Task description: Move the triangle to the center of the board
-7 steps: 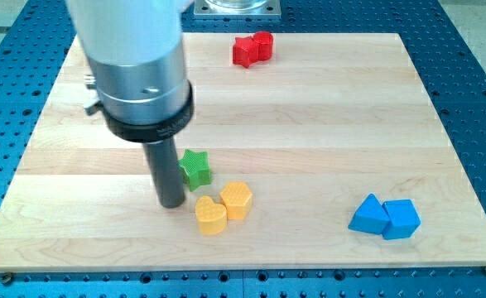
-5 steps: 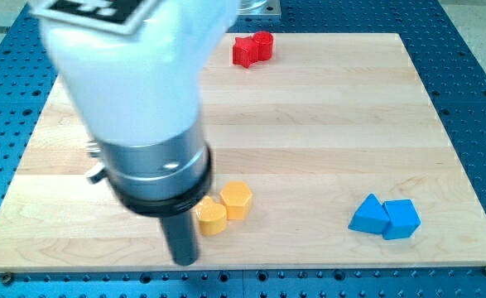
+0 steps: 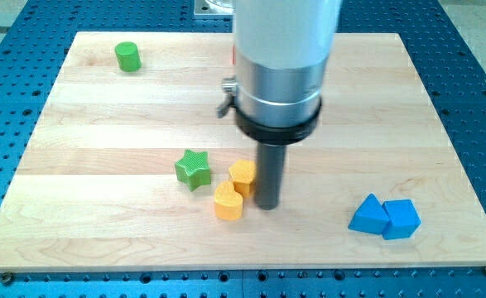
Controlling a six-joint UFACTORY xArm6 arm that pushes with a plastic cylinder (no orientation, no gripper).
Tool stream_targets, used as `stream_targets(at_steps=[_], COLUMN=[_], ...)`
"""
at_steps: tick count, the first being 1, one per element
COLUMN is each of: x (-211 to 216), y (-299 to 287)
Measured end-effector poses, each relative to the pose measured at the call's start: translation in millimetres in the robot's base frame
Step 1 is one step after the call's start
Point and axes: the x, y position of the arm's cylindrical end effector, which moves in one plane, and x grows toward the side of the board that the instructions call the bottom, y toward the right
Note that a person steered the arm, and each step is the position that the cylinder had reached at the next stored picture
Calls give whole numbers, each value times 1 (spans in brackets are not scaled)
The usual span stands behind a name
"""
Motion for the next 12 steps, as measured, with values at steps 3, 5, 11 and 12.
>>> stream_targets(at_steps=[3, 5, 11, 12], x=[63, 23, 8, -14], y=[185, 102, 52, 57])
